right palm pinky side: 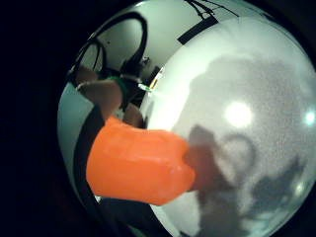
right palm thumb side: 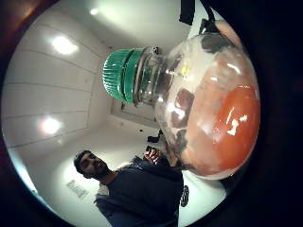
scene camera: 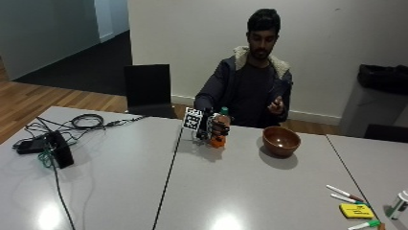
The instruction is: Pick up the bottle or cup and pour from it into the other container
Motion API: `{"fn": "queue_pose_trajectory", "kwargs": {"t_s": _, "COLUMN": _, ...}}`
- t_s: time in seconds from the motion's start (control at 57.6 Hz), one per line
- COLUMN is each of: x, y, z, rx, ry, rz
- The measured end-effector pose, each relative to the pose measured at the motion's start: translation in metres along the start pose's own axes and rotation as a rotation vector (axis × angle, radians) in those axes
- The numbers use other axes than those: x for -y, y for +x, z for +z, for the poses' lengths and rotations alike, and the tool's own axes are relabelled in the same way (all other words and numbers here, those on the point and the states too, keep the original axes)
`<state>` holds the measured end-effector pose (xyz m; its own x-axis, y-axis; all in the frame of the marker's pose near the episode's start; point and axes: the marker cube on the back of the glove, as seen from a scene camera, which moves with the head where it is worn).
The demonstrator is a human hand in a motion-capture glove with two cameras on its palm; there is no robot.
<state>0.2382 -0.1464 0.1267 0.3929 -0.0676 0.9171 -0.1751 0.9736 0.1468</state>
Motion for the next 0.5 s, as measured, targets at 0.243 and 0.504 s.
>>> {"fn": "queue_pose_trajectory", "kwargs": {"t_s": 0.243, "x": 0.007, "y": -0.009, "z": 0.004, "rx": -0.035, "ry": 0.035, "rz": 0.036}}
{"fn": "queue_pose_trajectory", "kwargs": {"t_s": 0.504, "x": 0.024, "y": -0.067, "z": 0.029, "rx": -0.404, "ry": 0.047, "rz": -0.004}}
